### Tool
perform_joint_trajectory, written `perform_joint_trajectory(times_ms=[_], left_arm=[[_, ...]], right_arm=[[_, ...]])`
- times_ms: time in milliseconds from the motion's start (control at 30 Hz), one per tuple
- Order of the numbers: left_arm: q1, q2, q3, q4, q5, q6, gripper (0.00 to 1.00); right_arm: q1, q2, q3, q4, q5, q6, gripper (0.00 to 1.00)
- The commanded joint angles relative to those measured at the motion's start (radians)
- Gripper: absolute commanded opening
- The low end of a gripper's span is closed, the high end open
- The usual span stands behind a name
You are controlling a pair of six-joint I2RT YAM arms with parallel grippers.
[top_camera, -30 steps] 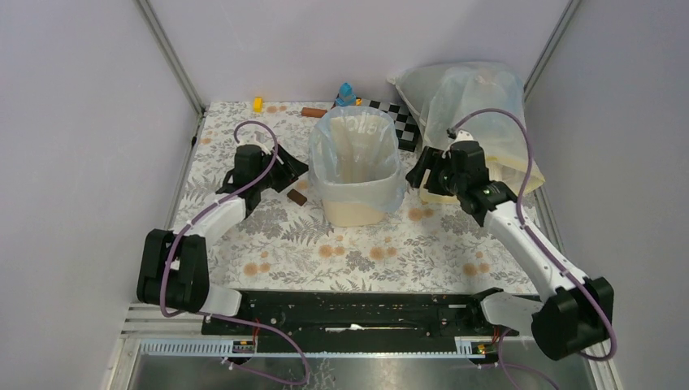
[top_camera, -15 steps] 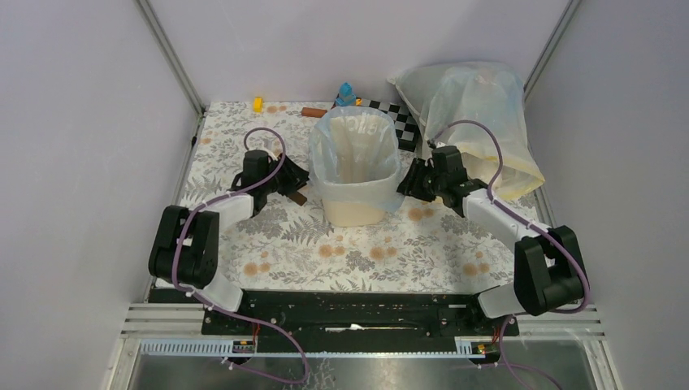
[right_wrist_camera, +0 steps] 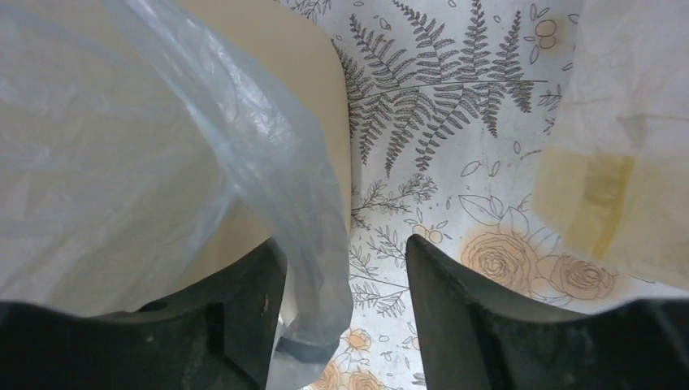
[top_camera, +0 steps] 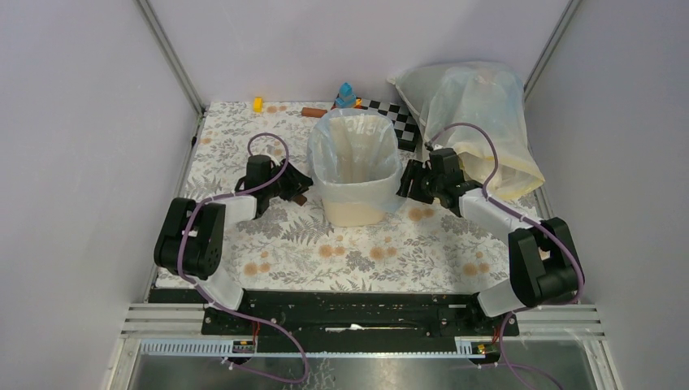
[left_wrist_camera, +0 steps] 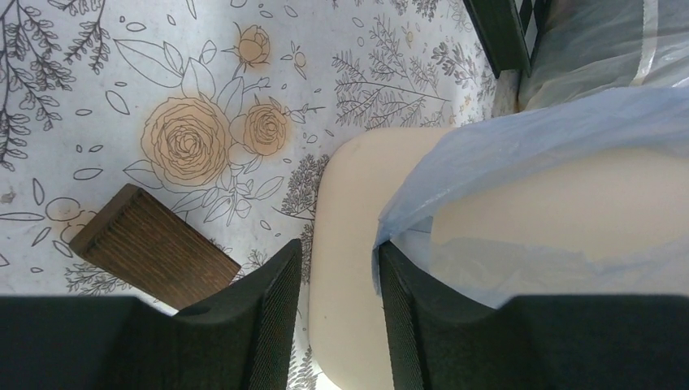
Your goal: Put the trash bags into the trash bin
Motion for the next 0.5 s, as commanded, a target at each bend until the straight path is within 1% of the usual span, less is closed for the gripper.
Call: perform_joint_trajectory(times_ms=[0,133,233,300,333,400,467], left_arm=[[0.004,-0.058,0.001,-0.008,-0.037,0.039,0.47],[0.004,-0.173,-0.013,-0.074,-0.124,0.075,0.55],[0.004,-0.284,-0.042,-0.108,-0.190,0.095,0.59],[0.004,-0.354,-0.070,-0.122,-0.241,0.108,0.61],[0.004,-0.388,-0.087,-0.124,-0.262,0.114,0.62],[0.004,-0.465,-0.128,-0.117,-0.307,0.123,0.64],[0.004,-0.532,-0.186,-0.066,-0.345,0.119,0.66]], right_arm=[[-0.006,-0.082,0.041,-0.041,0.091,-0.054,0.67],[-0.007,-0.192,0.031,-0.076,0.207,-0.100,0.74],[-0.007,-0.298,-0.025,-0.038,0.295,-0.133,0.79],[-0.006,-0.370,-0.074,0.001,0.343,-0.156,0.85],[-0.006,-0.408,-0.097,0.028,0.360,-0.172,0.89],[-0.006,-0.473,-0.147,0.068,0.390,-0.197,0.93],[-0.006,-0.533,-0.195,0.106,0.410,-0.221,0.98]])
